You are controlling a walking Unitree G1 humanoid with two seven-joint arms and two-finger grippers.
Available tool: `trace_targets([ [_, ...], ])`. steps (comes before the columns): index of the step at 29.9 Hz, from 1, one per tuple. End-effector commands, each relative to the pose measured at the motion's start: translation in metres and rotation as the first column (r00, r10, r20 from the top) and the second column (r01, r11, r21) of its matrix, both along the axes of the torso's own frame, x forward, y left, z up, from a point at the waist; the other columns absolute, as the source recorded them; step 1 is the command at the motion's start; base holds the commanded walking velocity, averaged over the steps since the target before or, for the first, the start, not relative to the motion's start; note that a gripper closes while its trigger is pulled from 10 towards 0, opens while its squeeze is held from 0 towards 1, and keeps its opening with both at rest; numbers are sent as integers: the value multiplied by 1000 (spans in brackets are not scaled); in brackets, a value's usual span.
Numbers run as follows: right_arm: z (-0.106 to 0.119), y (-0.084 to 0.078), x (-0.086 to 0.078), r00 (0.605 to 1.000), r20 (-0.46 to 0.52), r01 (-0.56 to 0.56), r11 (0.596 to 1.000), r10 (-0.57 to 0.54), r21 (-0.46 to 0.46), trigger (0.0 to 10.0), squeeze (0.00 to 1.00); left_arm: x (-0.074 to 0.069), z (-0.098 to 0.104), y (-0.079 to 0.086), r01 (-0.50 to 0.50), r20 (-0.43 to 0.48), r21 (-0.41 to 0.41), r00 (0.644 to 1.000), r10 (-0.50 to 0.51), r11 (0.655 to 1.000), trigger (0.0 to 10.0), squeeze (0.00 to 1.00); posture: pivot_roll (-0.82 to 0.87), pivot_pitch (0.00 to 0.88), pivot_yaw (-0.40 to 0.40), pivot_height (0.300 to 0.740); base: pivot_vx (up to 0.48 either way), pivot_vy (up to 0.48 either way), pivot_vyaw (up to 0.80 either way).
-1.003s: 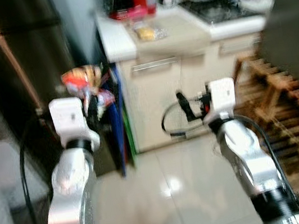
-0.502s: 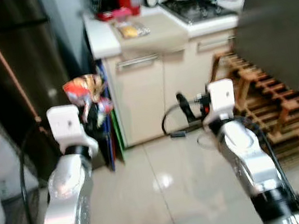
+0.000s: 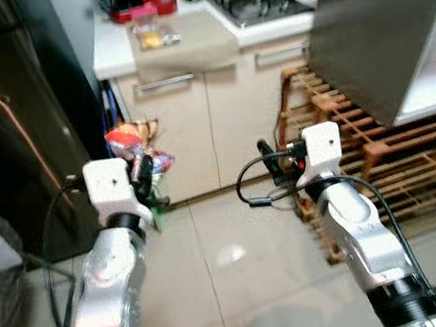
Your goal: Restocking fridge
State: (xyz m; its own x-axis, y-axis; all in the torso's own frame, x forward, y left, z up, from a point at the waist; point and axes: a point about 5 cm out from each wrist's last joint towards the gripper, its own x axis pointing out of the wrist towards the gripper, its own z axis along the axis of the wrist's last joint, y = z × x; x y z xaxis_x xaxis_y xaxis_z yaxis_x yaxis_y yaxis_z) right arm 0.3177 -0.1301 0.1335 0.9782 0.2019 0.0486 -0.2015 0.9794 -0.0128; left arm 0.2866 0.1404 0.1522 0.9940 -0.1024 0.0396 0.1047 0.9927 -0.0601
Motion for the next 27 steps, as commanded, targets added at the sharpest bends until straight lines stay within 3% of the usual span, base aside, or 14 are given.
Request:
trace_targets([
  [1, 3, 3, 0, 1000, 11, -8, 1000, 8, 4, 10000, 0, 5, 13, 2, -7, 55, 23, 998, 6, 1000, 10000, 0, -115, 0, 50, 740, 0, -480, 0],
  [9, 2, 0, -1, 1000, 11, 4, 1000, -4, -6, 10000, 0, 8, 7, 3, -16, 43, 53, 999, 14, 998, 10000, 0, -119, 0, 52, 740, 0, -480, 0],
  [20, -2, -8, -2, 999, 9, 35, 999, -35, -34, 10000, 0, 15, 3, 4, -40, 41, 69, 998, 37, 997, 10000, 0, -120, 0, 52, 740, 0, -480, 607],
  [27, -11, -23, -8, 996, -13, 91, 995, -92, -36, 10000, 0, 15, 2, 6, -47, 44, 73, 998, 44, 996, 10000, 0, -126, 0, 57, 740, 0, -480, 0],
])
